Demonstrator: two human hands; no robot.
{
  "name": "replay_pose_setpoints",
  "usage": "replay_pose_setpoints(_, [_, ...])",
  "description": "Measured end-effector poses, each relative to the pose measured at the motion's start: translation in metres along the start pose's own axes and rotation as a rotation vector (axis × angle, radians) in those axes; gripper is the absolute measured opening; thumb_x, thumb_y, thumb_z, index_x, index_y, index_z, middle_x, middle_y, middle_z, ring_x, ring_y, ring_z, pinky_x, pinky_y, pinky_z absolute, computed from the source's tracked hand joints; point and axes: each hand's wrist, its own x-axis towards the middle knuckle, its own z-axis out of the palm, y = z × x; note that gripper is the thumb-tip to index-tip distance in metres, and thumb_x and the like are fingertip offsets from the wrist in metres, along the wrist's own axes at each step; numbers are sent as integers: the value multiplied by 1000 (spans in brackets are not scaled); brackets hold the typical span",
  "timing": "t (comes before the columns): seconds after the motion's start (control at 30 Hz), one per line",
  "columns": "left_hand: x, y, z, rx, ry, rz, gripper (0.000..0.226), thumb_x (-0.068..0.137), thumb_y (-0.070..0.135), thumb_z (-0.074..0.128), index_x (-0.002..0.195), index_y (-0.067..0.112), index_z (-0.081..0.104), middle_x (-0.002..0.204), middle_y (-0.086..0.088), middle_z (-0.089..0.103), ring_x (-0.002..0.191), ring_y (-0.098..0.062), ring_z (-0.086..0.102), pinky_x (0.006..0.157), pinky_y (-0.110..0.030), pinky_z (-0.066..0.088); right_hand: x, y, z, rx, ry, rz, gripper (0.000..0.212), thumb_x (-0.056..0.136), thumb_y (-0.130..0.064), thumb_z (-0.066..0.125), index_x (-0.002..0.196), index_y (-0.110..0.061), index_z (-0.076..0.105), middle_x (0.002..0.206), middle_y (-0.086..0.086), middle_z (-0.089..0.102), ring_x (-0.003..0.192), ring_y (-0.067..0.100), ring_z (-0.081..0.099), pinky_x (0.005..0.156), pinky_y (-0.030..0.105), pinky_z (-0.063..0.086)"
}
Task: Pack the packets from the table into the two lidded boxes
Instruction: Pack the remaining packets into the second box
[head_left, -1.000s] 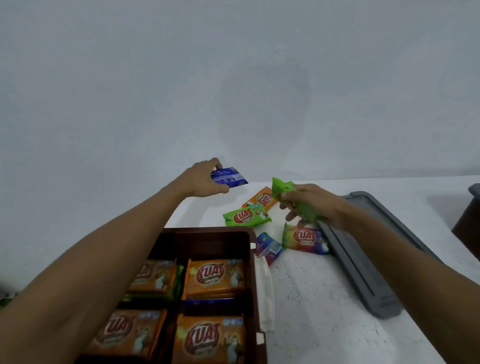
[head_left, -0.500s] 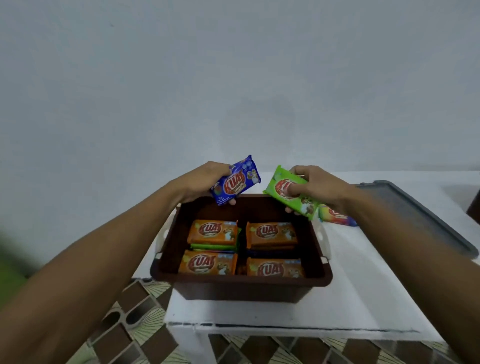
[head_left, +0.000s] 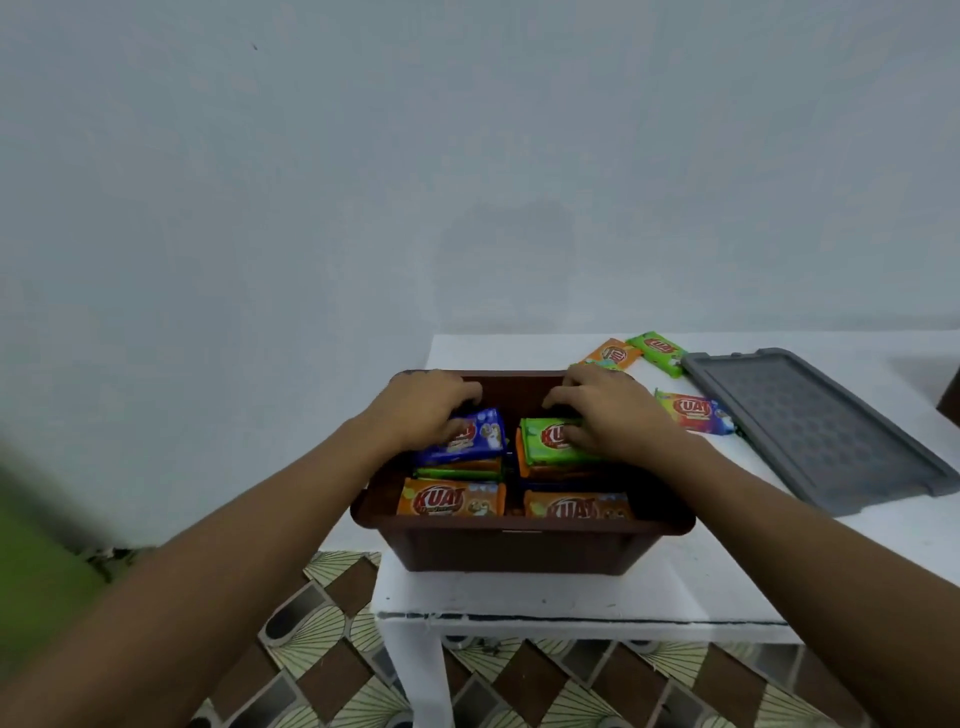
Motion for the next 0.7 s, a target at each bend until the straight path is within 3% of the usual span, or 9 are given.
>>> replay_pose_setpoints(0.1, [-2,3,3,94,54,79,33,93,42,52,121,26,55,109,4,58,99,-18,58,72,-37,52,-3,-3,-5,77,-78,13,34,85,-51,59,114,-34,62,106,-9,54,105,14,54,80,35,47])
replay_pose_setpoints(0.2, [0,3,2,-83,-60,116,57,84,63,56,127,26,52,113,7,54,101,-13,56,75,-35,52,-2,-7,-9,7,-175,10,50,76,-64,63,115,-34,59,109,-10,54,103,13,53,79,36,48])
replay_pose_setpoints(0.3, [1,5,4,22,-160,132,76,74,63,68,135,25,44,119,7,49,106,-12,52,77,-34,52,0,-9,-9,-53,-207,15,54,74,-60,70,117,-33,52,113,-6,55,104,18,54,76,35,46])
replay_pose_setpoints(0.43, [1,6,7,71,-121,134,71,78,49,72,138,25,40,124,6,46,112,-14,49,73,-31,50,-1,-8,-6,-76,-161,62,41,77,-53,69,102,-27,51,105,0,59,92,22,55,68,32,38])
replay_pose_setpoints(0.53, [3,4,8,29,-138,126,71,76,53,72,134,26,43,122,7,48,110,-12,50,76,-30,50,-2,-7,-6,-65,-157,50,38,77,-56,69,95,-26,53,98,-2,59,87,20,55,65,32,38])
replay_pose_setpoints(0.6, [4,3,5,-22,-130,120,66,74,64,68,126,28,48,115,10,52,102,-10,52,76,-30,50,-3,-5,-7,38,-110,50,33,79,-57,65,89,-26,57,89,-6,60,82,15,56,62,30,39])
replay_pose_setpoints(0.7, [12,6,-1,-117,-27,114,47,82,65,57,110,27,56,94,12,57,83,-8,53,63,-27,44,-3,4,-9,327,128,97,20,87,-42,59,80,-24,62,74,-8,61,71,11,56,59,32,44])
